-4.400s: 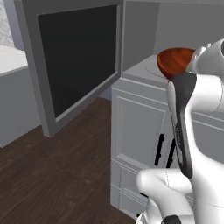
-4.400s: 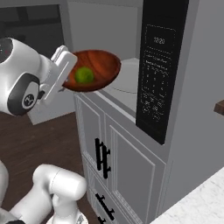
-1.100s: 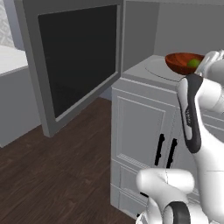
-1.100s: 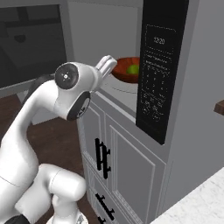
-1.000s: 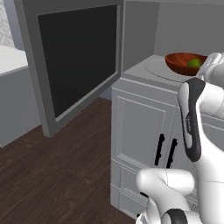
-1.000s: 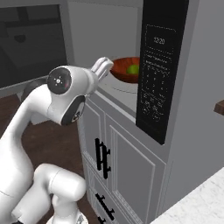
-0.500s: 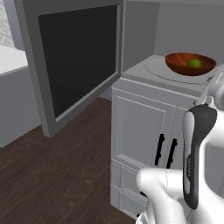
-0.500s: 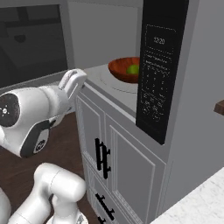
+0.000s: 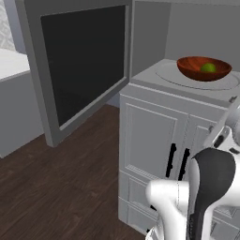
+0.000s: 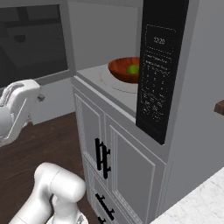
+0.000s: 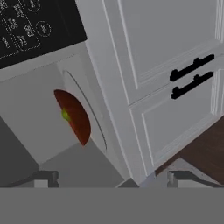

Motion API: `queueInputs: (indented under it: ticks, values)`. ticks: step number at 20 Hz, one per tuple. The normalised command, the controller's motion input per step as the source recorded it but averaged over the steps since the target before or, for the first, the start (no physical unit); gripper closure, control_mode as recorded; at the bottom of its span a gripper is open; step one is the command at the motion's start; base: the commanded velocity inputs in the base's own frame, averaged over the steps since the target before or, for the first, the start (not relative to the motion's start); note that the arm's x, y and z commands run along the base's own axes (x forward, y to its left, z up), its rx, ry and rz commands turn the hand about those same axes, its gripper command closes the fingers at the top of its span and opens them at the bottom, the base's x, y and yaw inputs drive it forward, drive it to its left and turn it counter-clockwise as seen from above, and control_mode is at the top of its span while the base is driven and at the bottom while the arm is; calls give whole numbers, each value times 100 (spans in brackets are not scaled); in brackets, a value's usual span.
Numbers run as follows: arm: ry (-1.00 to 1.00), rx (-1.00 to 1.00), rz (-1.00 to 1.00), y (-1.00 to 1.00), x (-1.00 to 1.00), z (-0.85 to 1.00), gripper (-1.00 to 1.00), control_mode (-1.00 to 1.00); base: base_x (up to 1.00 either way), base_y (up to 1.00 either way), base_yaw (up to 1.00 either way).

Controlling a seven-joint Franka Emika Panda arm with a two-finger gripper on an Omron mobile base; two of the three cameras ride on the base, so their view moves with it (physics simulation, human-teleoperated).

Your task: Pick the lime from the sink and place it in the bowl. Then pick the bowl and place it in the microwave. Then close the microwave door and press the start button.

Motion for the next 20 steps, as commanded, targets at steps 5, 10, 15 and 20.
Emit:
queueInputs:
  ticks: [5,10,15,20]
  values:
    - [-5,-6,-14,90,-72,0,-100,-100,0,0,0]
    - [-26,-14,-10,100,-12,-22,-100,-100,0,0,0]
    - [-28,-28,-9,100,2,-41,-100,-100,0,0,0]
    - [-19,-16,-12,94,12,-66,-100,-100,0,0,0]
